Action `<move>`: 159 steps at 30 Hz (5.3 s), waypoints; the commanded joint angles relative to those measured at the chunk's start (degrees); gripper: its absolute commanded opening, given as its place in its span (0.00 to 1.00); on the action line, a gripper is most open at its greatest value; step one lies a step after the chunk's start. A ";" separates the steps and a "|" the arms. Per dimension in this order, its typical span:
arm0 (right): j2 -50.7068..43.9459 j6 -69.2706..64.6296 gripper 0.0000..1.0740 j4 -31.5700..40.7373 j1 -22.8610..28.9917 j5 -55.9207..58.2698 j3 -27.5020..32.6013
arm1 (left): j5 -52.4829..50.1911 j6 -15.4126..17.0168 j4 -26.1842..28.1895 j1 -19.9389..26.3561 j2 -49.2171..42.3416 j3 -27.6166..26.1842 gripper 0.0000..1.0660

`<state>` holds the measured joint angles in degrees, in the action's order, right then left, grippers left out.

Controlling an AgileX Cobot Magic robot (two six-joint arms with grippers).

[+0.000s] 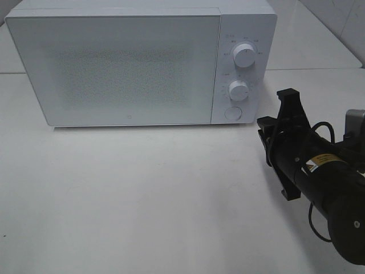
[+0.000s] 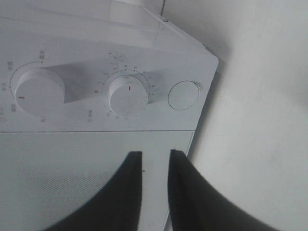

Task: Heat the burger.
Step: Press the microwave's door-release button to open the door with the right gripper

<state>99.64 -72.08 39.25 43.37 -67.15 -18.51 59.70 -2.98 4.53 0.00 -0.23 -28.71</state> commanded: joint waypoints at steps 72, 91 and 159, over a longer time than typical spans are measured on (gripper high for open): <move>19.88 -0.92 0.00 -3.04 -11.97 15.70 -28.36 | -0.23 0.46 0.34 0.06 -1.15 0.23 0.94; 24.01 -1.60 0.00 -2.58 -11.97 14.55 -31.80 | -0.23 0.46 0.34 0.06 -1.15 0.23 0.94; 20.97 -0.17 0.00 -4.53 -14.50 16.67 -32.83 | -0.23 0.46 0.34 0.06 -1.15 0.23 0.94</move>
<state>122.10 -71.96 36.33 29.45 -47.73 -51.11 59.70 -2.98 4.53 0.00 -0.23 -28.71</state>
